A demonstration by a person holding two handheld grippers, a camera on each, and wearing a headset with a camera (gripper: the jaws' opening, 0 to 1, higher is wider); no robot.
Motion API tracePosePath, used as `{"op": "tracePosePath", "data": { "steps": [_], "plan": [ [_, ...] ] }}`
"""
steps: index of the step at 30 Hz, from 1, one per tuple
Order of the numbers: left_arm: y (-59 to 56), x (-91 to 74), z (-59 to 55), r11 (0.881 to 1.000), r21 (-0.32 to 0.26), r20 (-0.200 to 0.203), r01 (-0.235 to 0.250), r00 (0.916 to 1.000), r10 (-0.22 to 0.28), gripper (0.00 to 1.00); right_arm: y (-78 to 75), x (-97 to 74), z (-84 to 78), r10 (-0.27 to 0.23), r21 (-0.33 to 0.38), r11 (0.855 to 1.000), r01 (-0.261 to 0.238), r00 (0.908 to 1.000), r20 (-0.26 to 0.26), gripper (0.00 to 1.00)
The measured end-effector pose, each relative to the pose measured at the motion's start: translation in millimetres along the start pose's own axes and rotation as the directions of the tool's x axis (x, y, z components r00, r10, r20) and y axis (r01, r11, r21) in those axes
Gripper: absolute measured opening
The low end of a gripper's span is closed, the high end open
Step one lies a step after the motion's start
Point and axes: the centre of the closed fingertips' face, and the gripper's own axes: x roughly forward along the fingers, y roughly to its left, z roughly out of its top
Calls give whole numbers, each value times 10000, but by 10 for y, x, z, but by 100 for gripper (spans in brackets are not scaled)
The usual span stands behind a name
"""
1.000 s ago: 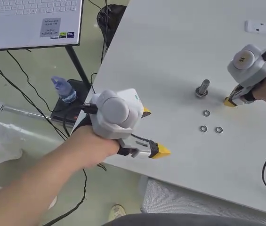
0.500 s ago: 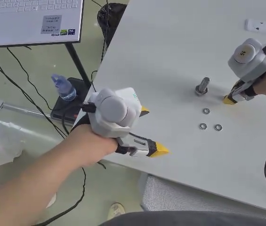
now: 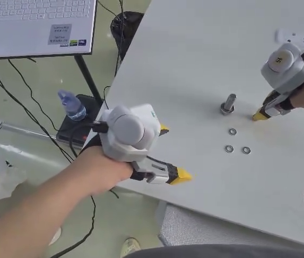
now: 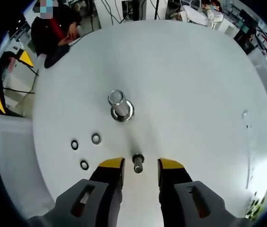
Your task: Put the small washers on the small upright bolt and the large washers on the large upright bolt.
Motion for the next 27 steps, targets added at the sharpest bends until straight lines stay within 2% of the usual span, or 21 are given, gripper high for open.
{"op": "tracePosePath", "data": {
  "steps": [14,17,19,27],
  "plan": [
    [-105,-46,60,10000,29,74,30,10000,-30,80,101,-359,113,-114,-163,9998,120,9994,339,32],
    [-117,-49,75,10000,66,81,11,10000,-12,83,135,-397,130,-111,-253,9996,121,9993,360,33],
    [-136,-48,87,10000,49,96,57,9999,-57,86,138,-360,113,-98,-284,9995,108,9993,350,34],
    [-211,-68,89,10000,73,85,50,10000,-51,91,267,-465,90,-75,-477,9988,89,9995,302,37]
  ]
}}
